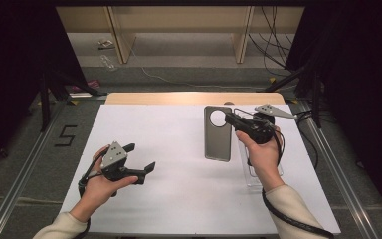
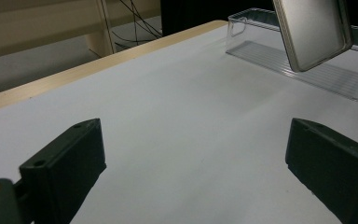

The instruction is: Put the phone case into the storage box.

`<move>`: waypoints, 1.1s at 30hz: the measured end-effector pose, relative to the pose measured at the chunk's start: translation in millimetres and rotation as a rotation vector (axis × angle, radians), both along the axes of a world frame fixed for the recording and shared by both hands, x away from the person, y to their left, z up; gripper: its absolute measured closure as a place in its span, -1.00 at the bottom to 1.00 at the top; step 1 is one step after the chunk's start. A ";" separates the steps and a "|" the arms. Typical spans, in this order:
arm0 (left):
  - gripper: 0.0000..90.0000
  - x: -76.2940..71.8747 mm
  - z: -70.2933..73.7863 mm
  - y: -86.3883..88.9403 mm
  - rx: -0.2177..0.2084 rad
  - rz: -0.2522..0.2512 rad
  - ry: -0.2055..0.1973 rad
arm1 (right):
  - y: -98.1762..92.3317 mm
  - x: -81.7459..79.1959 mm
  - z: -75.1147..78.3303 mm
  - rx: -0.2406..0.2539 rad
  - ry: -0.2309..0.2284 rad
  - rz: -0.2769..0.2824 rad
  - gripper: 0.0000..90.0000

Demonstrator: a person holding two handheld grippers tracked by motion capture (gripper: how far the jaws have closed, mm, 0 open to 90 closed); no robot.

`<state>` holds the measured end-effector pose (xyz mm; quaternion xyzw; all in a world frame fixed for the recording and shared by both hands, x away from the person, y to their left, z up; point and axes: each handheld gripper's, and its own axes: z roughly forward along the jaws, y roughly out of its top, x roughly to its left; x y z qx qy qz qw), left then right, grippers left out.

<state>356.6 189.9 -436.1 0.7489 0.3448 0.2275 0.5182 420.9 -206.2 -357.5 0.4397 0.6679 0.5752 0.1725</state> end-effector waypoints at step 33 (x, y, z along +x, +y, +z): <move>-0.90 0.1 0.1 0.3 -0.005 0.004 0.000 | -16.4 1.1 7.3 -0.011 -0.016 -0.044 0.82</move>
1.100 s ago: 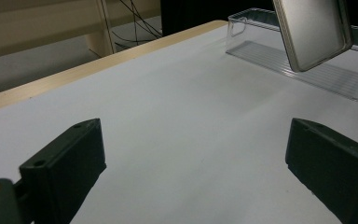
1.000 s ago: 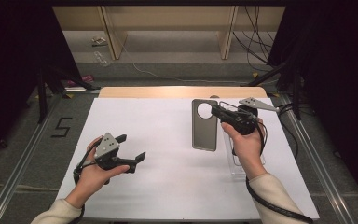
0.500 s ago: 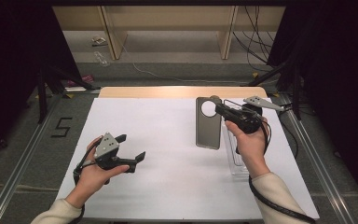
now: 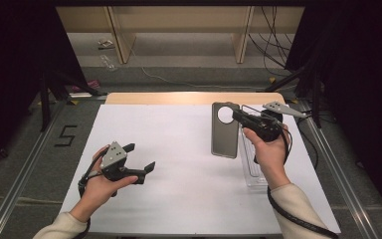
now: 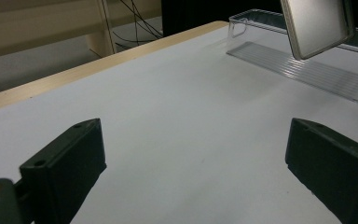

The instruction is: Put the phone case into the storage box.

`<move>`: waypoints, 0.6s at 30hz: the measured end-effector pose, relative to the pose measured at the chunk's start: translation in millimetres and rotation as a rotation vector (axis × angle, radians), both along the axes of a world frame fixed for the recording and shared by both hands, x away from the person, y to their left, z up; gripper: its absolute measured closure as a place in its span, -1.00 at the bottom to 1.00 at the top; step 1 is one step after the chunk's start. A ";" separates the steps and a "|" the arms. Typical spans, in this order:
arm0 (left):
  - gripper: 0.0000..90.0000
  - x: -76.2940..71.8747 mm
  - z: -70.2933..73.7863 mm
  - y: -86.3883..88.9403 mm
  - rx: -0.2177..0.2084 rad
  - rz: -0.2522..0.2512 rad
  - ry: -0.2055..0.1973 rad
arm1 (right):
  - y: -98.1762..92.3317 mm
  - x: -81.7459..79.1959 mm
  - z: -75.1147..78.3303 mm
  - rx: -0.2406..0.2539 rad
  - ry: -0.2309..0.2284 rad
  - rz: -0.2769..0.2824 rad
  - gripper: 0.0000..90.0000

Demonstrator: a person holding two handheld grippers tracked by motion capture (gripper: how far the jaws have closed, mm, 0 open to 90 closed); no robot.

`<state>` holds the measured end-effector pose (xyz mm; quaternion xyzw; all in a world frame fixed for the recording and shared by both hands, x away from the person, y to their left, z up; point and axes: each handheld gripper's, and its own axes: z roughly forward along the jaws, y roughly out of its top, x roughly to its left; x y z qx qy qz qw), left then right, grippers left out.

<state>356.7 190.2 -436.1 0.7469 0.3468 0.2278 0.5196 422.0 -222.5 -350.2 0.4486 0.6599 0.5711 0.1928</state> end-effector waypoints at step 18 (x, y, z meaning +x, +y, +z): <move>-0.90 0.1 -0.3 0.1 0.003 0.003 -0.001 | -8.0 0.6 3.0 0.004 -0.006 -0.023 0.82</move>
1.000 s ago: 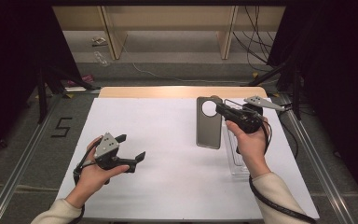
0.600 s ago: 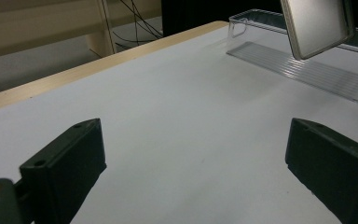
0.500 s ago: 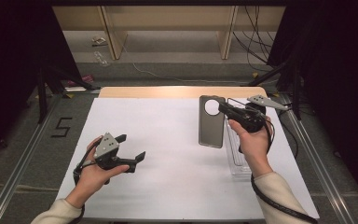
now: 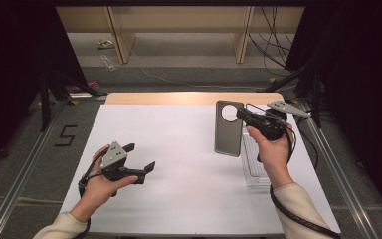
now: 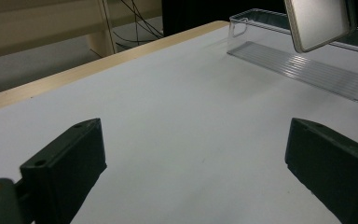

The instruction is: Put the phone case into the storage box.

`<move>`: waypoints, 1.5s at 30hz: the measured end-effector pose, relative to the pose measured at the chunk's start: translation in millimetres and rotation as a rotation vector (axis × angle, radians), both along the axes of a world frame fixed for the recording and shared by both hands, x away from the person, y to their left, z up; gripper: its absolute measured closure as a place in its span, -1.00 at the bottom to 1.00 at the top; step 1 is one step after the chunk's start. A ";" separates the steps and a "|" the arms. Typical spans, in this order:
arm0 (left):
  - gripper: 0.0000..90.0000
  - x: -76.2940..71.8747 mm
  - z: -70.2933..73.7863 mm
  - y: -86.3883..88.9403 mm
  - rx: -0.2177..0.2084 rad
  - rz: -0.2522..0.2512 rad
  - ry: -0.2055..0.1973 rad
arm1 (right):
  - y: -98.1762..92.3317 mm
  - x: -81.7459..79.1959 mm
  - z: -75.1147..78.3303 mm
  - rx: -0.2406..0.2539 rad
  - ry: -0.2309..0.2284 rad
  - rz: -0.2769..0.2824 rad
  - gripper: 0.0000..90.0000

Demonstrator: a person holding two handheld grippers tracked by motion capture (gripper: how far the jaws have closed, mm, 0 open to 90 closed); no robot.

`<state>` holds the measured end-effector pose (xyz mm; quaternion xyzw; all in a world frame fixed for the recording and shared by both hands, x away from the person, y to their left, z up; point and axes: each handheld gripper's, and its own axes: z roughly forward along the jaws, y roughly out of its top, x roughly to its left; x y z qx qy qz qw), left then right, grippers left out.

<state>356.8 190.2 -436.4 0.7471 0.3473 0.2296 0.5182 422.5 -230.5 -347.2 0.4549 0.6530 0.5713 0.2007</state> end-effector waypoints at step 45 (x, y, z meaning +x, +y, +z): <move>-0.89 0.3 -0.3 -0.4 -0.004 0.001 0.002 | -20.0 2.0 5.5 -0.011 -0.016 -0.061 0.82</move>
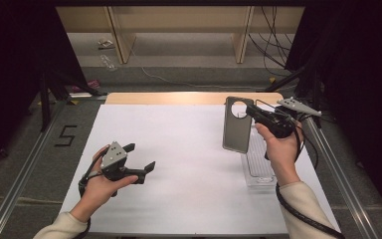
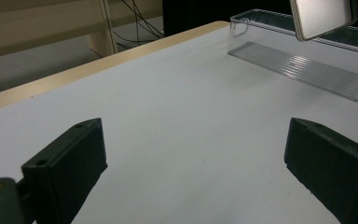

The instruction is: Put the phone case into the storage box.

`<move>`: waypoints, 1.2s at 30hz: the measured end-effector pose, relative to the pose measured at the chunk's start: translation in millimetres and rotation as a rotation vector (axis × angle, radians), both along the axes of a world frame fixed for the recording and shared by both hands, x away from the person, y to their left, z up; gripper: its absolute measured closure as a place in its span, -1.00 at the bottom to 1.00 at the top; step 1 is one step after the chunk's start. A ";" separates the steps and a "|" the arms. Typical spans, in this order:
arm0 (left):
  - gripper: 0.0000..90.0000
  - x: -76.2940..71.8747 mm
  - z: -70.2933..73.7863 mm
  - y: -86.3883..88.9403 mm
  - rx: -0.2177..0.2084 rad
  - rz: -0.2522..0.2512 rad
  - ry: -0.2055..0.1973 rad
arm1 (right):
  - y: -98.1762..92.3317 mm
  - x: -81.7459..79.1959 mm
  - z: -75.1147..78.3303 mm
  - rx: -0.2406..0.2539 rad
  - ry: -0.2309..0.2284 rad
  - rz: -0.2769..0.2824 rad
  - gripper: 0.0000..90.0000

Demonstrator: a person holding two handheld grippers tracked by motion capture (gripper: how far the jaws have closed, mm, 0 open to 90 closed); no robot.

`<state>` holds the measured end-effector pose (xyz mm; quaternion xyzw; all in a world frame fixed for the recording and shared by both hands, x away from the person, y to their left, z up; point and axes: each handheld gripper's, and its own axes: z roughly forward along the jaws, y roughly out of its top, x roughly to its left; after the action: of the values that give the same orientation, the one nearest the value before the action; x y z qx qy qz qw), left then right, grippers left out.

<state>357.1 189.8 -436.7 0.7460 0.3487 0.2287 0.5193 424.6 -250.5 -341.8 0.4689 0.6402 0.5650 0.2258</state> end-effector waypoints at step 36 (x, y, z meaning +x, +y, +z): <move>-0.89 -0.1 -0.1 -0.3 -0.002 0.001 0.000 | -10.2 0.4 2.5 0.005 -0.006 -0.032 0.82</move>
<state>357.0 189.5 -436.8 0.7453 0.3494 0.2284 0.5198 425.0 -260.7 -339.3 0.4782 0.6304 0.5643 0.2356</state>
